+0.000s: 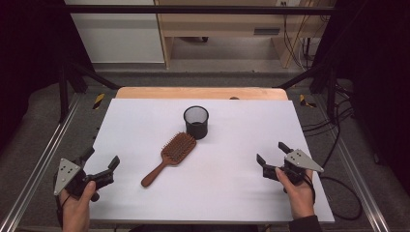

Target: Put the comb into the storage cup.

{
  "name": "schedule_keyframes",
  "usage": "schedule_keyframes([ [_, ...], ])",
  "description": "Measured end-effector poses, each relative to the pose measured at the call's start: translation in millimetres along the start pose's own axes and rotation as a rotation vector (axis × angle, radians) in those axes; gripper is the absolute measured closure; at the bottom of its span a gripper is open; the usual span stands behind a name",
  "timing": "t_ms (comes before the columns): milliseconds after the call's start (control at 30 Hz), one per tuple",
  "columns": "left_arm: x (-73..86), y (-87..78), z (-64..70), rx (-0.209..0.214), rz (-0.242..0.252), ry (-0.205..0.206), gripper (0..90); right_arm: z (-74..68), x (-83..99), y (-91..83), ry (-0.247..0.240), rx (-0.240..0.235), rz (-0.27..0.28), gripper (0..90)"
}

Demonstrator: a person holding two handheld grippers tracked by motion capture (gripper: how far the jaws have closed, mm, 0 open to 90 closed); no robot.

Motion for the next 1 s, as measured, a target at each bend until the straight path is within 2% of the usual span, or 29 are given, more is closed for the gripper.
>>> schedule_keyframes([
  [233,1.9,-1.3,1.4,0.001,-0.022,-0.006,4.5,-1.9,-1.5,-0.8,-0.007,0.002,-0.006,7.4],
  [367,3.9,0.1,4.6,0.018,-0.050,0.009,4.6,-3.6,-1.1,-0.9,-0.023,0.006,-0.012,6.8],
  [467,4.9,2.3,8.1,0.032,-0.068,0.000,4.6,-2.5,0.9,1.0,-0.022,0.014,-0.024,6.6],
  [633,5.2,2.8,14.1,0.044,-0.091,0.014,4.6,-1.9,0.8,0.5,-0.013,0.027,-0.031,6.4],
  [767,5.2,2.2,19.3,0.057,-0.110,0.035,4.5,-2.4,2.9,3.0,-0.007,0.026,-0.048,6.0],
  [1000,2.5,3.2,30.5,0.101,-0.139,0.034,4.4,-4.3,3.7,4.2,-0.010,0.019,-0.060,5.9],
])
Point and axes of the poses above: each handheld gripper's, and its own axes: y roughly forward along the jaws, x roughly out of its underside, z roughly to its right, the point moved 5 cm from there along y, roughly forward along the jaws, and after that the axes turned 6 degrees about y, right-handed, at the moved point
